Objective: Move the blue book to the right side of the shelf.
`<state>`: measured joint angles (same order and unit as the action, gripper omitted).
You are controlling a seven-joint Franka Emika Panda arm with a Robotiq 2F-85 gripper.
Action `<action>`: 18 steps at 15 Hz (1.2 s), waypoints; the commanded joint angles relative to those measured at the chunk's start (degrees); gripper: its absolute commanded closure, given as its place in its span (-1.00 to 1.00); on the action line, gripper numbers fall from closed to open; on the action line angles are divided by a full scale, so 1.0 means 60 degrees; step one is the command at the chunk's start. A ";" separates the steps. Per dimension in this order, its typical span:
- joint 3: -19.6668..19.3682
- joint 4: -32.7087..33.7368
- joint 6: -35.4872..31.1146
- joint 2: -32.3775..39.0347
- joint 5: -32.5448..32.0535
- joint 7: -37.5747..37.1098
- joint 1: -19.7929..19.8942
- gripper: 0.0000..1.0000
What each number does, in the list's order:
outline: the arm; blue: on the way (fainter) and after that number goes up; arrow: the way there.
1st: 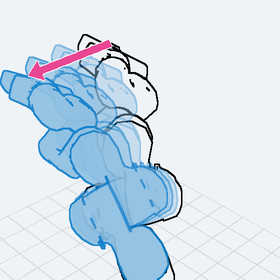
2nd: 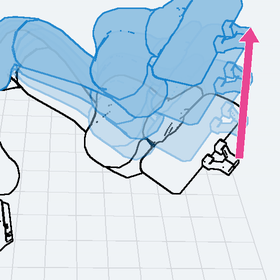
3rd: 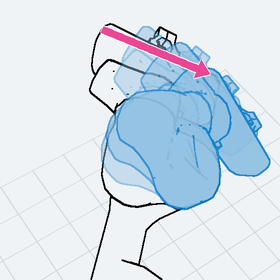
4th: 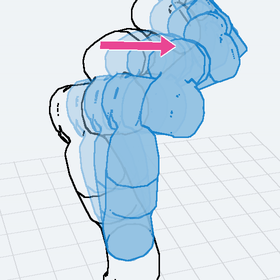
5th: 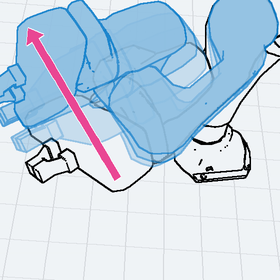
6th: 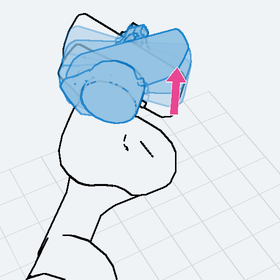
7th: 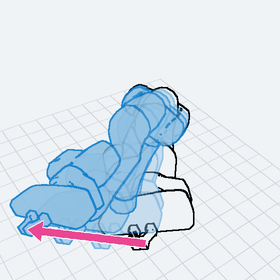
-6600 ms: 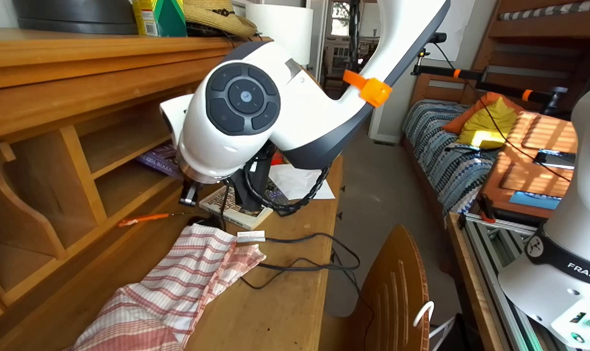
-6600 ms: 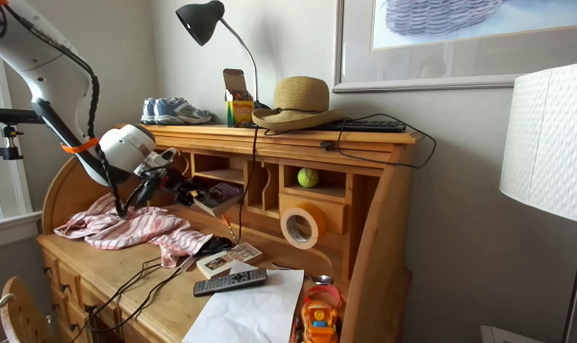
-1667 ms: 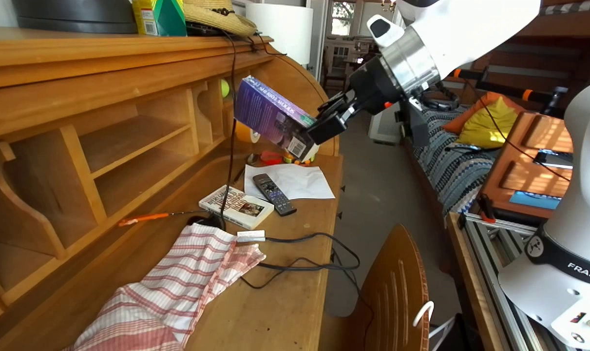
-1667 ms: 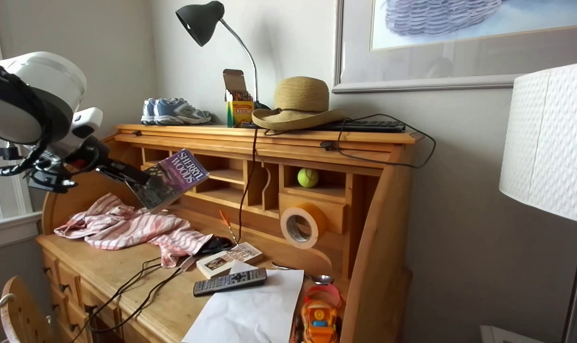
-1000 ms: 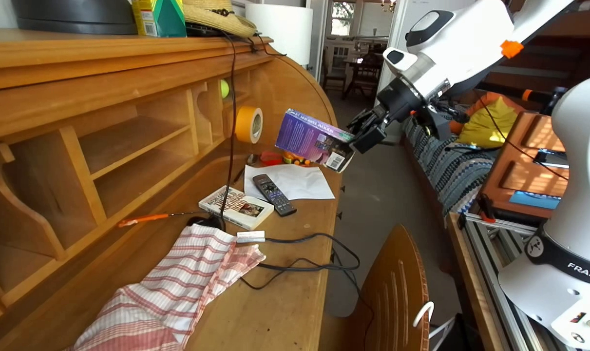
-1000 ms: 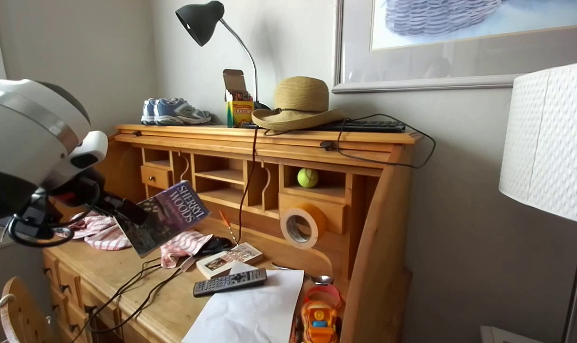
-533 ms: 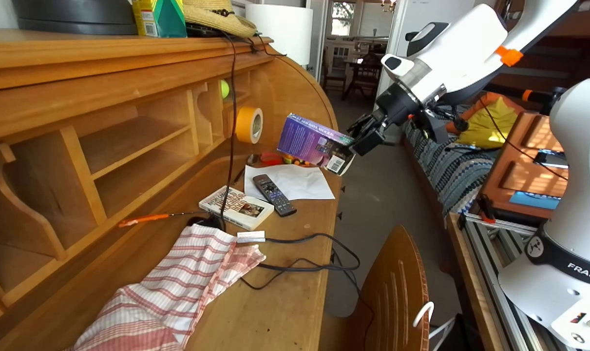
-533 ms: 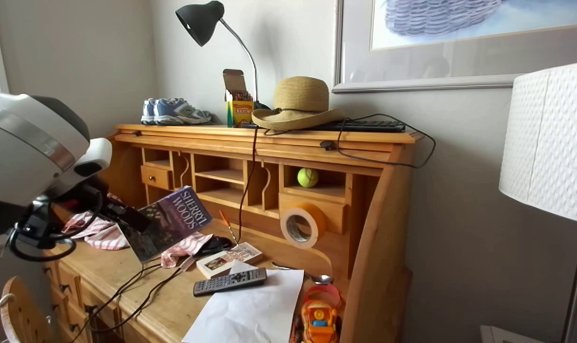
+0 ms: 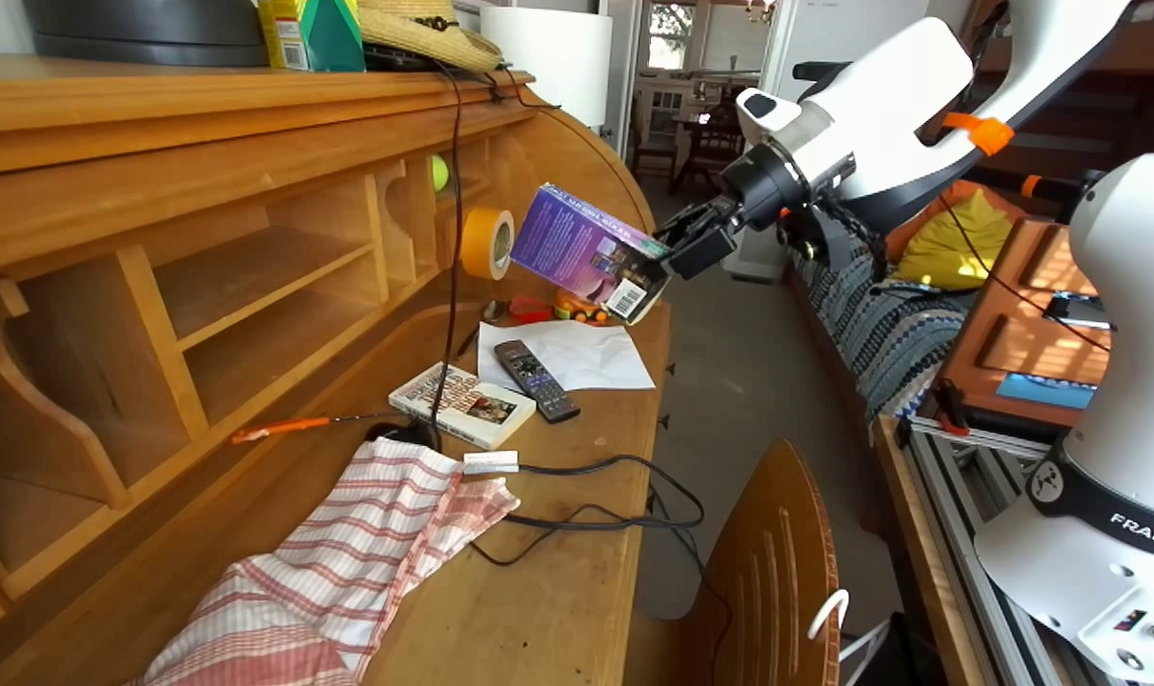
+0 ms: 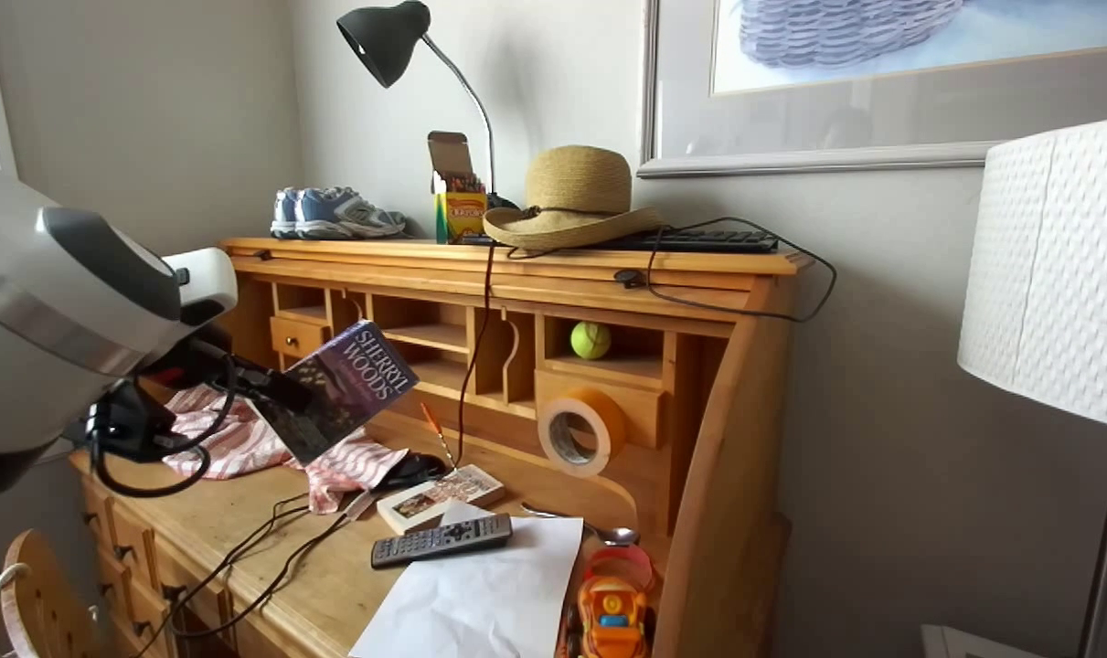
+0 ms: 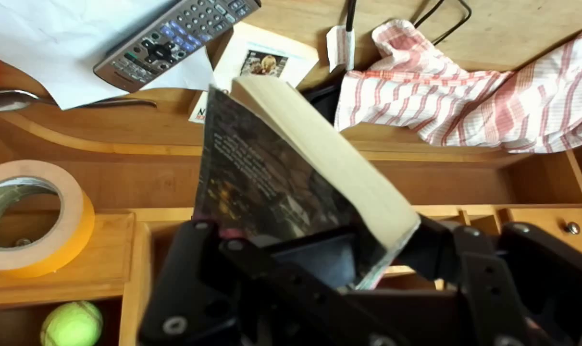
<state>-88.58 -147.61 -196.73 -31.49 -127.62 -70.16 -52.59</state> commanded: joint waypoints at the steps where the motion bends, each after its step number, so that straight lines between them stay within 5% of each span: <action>1: -0.1411 0.0234 -0.0921 -0.0315 0.1497 0.2589 -0.1017 0.90; 4: -0.2766 0.0504 -0.2407 0.0424 0.2589 0.4266 -0.2306 0.90; 5: -0.2966 0.0885 -0.2257 -0.0216 0.1652 0.3421 -0.2712 0.90; 7: -0.3370 0.1088 -0.2303 -0.0226 0.1927 0.3350 -0.3185 0.90; 8: -0.2948 0.0642 -0.2022 -0.0095 0.2029 0.3642 -0.2612 0.59; 18: -0.3232 0.0914 -0.2043 -0.0115 0.2029 0.3487 -0.3073 0.59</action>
<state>-107.97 -142.13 -209.00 -32.18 -115.45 -49.24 -71.02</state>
